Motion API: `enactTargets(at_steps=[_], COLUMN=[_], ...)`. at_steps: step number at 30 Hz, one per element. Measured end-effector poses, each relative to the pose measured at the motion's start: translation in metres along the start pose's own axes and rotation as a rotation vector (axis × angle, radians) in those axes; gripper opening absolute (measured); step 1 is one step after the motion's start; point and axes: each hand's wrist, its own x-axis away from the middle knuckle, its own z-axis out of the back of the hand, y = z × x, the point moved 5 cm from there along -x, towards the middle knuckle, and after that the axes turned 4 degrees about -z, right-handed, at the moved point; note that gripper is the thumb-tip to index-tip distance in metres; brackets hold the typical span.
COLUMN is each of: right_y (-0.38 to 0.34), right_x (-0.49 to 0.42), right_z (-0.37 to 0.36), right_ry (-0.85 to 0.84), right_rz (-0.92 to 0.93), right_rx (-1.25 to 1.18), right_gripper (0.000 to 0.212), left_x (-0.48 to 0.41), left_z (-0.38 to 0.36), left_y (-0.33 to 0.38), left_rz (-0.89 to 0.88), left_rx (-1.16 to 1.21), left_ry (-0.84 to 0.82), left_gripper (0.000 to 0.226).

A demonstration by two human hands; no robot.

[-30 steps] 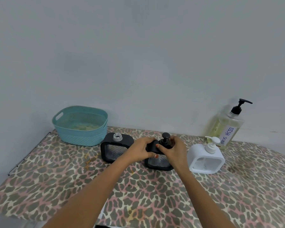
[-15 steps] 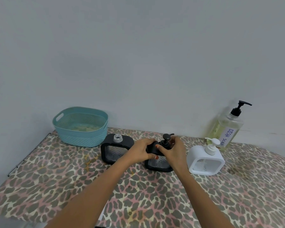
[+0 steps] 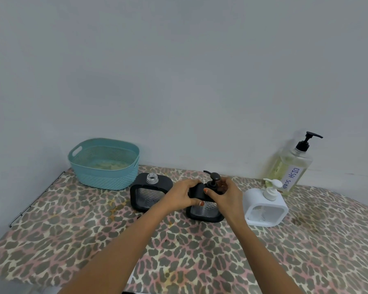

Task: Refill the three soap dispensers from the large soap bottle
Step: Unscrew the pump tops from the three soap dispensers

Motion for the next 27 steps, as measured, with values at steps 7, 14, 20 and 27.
enactTargets(at_steps=[7, 14, 20, 27], right_y=[-0.017, -0.049, -0.074, -0.058], right_x=[0.000, -0.006, -0.001, 0.027], right_z=[0.012, 0.041, 0.065, 0.061], right_ry=[0.008, 0.069, 0.102, 0.026], right_rz=[0.033, 0.108, 0.169, 0.094], right_rx=[-0.075, -0.151, -0.189, -0.152], right_gripper=[0.026, 0.028, 0.032, 0.027], left_x=[0.000, -0.002, -0.002, 0.000], left_z=[0.000, -0.002, -0.002, -0.002], left_y=[0.001, -0.001, -0.001, 0.001], left_rz=[0.013, 0.034, 0.049, 0.053], left_rx=[0.030, -0.001, 0.000, 0.009], left_ry=[-0.015, -0.039, -0.040, -0.033], left_gripper=[0.056, 0.062, 0.060, 0.056])
